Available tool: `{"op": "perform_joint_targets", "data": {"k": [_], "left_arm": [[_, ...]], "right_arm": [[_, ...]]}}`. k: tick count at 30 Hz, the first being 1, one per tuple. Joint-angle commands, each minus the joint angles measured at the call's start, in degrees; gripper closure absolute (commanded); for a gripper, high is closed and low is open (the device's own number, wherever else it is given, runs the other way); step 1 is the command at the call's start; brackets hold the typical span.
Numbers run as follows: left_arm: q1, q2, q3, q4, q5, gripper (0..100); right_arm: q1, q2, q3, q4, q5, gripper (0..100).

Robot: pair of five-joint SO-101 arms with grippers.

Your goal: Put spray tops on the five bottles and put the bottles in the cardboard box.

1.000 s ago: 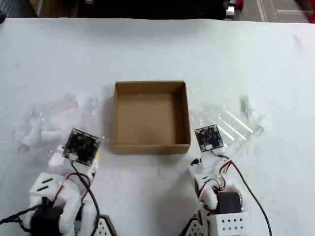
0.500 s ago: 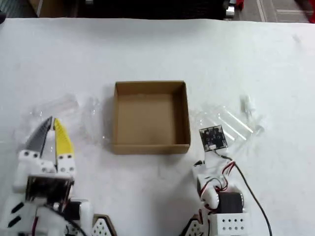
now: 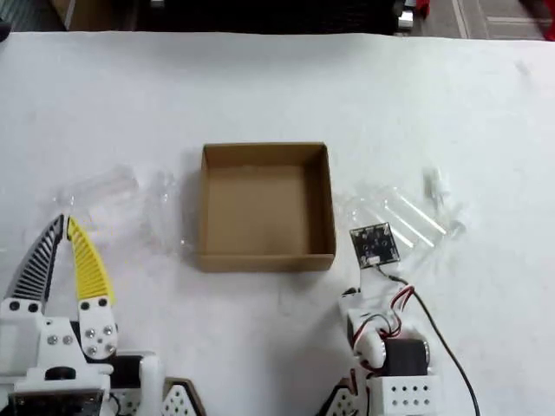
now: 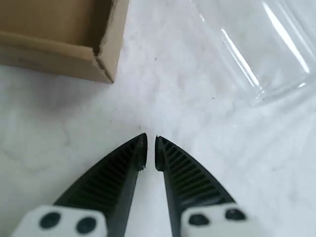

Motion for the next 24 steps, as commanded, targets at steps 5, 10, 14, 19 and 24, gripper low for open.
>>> {"op": "perform_joint_targets", "data": {"k": [5,10,14,19,24], "left_arm": [[-0.3,29.2,-12.0,-0.3,8.0,94],[-0.3,50.2,-30.7,9.8,13.5,94],[-1.6,61.2,-43.3,15.1,14.0,94],[-6.7,71.8,-56.0,20.3,22.0,94],[-13.4,79.2,-66.6,24.2,33.6,90]], "right_arm": [[0.0,-0.5,0.5,0.1,0.4,98.1],[0.0,-0.5,0.5,0.1,0.4,98.1],[0.0,-0.5,0.5,0.1,0.4,98.1],[0.0,-0.5,0.5,0.1,0.4,98.1],[0.0,-0.5,0.5,0.1,0.4,98.1]]}}
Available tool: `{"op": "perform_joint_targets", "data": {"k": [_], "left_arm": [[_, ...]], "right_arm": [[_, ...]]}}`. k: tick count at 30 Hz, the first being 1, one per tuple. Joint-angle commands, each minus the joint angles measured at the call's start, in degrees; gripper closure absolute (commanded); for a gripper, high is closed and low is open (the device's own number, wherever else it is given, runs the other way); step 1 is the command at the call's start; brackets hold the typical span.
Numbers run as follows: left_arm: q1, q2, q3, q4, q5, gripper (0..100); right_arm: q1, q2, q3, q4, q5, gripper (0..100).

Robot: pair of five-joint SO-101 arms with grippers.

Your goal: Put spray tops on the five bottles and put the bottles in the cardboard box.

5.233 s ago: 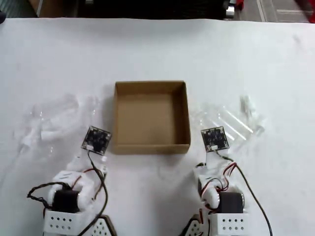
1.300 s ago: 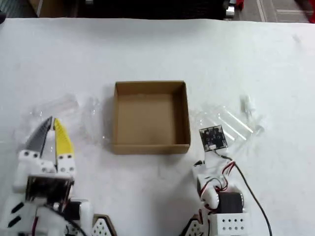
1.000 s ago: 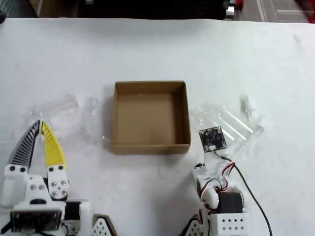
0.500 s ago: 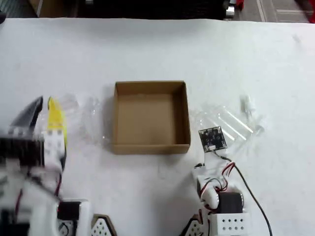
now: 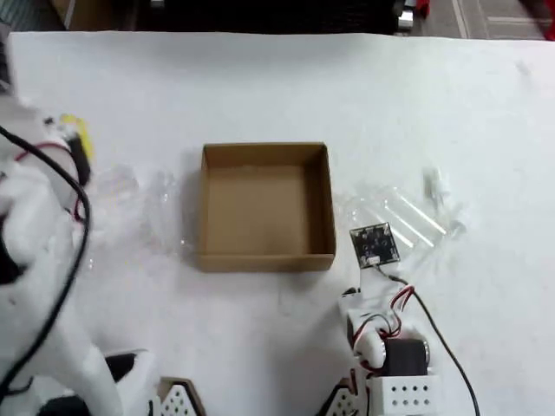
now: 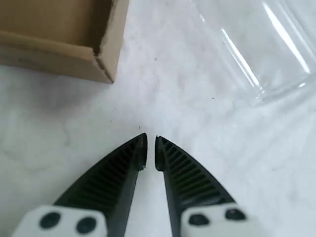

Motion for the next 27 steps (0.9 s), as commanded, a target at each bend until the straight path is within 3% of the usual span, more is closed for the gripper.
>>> {"op": "perform_joint_targets", "data": {"k": [1,4,7,15,20,24,27], "left_arm": [[-5.2,5.9,-11.8,4.0,11.2,86],[-5.7,8.2,-18.2,8.9,14.9,78],[-5.7,9.8,-21.7,10.5,14.8,78],[-9.3,11.9,-22.7,8.1,16.0,80],[-12.5,3.7,-25.6,10.7,18.4,80],[-10.5,0.5,-22.7,7.7,18.1,83],[-8.0,2.2,-16.7,4.0,13.3,88]], "right_arm": [[0.0,-0.5,0.5,0.1,0.4,98.1],[0.0,-0.5,0.5,0.1,0.4,98.1],[0.0,-0.5,0.5,0.1,0.4,98.1],[0.0,-0.5,0.5,0.1,0.4,98.1],[0.0,-0.5,0.5,0.0,0.3,98.1],[0.0,-0.5,0.5,0.0,0.3,98.1],[0.0,-0.5,0.5,0.0,0.2,98.1]]}}
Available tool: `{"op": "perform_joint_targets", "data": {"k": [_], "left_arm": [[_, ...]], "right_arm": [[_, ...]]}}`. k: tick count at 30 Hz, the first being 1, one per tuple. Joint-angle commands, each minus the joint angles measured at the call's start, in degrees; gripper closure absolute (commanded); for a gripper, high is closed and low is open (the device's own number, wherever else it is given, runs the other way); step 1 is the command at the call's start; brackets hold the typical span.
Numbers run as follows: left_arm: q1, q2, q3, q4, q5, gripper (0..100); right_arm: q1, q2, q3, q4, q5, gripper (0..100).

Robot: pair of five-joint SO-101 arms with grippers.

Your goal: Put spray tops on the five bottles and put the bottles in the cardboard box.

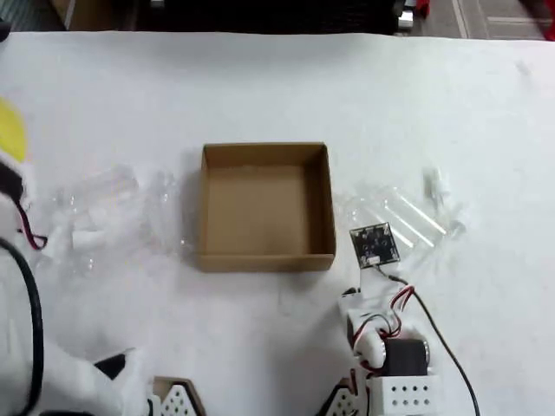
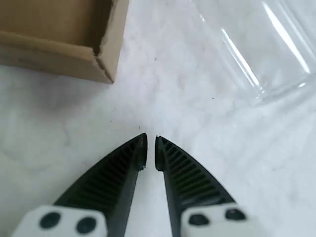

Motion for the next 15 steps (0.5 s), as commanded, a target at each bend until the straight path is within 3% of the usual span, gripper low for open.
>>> {"op": "perform_joint_targets", "data": {"k": [1,6,11,15], "left_arm": [[3.6,2.5,7.6,-6.4,-6.2,89],[4.0,14.1,9.5,-6.5,-7.1,87],[4.0,27.8,-2.5,2.4,-5.7,86],[2.1,33.8,-6.5,3.0,-4.2,86]], "right_arm": [[0.0,-0.5,0.5,0.0,0.2,98.1],[0.0,-0.5,0.5,0.0,0.2,98.1],[0.0,-0.5,0.5,0.1,0.1,98.1],[0.5,-0.5,0.5,0.1,0.2,98.1]]}}
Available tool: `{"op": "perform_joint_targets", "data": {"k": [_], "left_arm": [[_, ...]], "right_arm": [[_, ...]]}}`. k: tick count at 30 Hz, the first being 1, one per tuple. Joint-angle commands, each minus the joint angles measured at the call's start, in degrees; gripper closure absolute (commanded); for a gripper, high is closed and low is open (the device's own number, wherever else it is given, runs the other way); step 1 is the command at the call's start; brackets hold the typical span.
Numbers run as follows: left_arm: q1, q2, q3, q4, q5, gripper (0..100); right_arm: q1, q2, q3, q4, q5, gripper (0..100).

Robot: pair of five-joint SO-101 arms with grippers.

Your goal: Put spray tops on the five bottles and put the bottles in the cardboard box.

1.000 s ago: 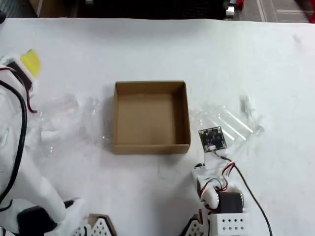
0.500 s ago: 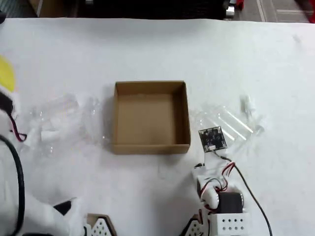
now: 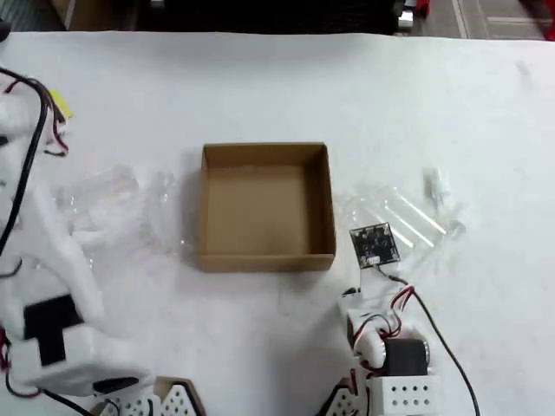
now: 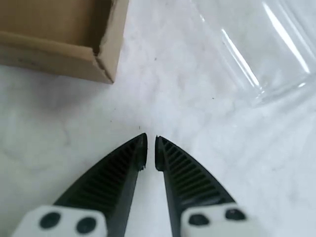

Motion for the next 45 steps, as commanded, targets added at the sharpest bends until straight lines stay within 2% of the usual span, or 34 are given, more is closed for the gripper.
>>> {"op": "perform_joint_targets", "data": {"k": [1,5,9,13,20,24,28,42,45], "left_arm": [[-1.4,4.5,-5.9,1.0,1.2,86],[-1.9,7.2,-5.6,1.0,1.6,80],[-4.1,11.4,-1.7,0.9,11.8,72],[-9.5,14.4,1.2,0.9,20.5,72],[-13.5,19.6,12.3,0.7,27.8,72],[-16.0,23.3,13.3,0.6,30.1,72],[-18.1,26.5,13.2,-2.9,32.9,72],[-16.9,29.4,13.7,-14.9,33.6,72],[-16.0,29.4,14.1,-15.5,33.6,72]], "right_arm": [[0.5,-0.5,0.5,0.1,0.2,98.1],[0.5,-0.5,0.5,0.1,0.3,98.1],[0.5,-0.5,0.5,0.1,0.3,98.1],[0.5,-0.5,0.5,0.1,0.3,98.1],[0.5,-0.5,0.5,0.1,0.1,98.1],[0.2,-0.5,0.5,0.1,0.0,98.1],[0.1,-0.5,0.5,0.1,0.0,98.1],[0.1,-0.5,0.5,0.1,0.0,98.1],[0.1,-0.5,0.5,0.1,0.0,98.1]]}}
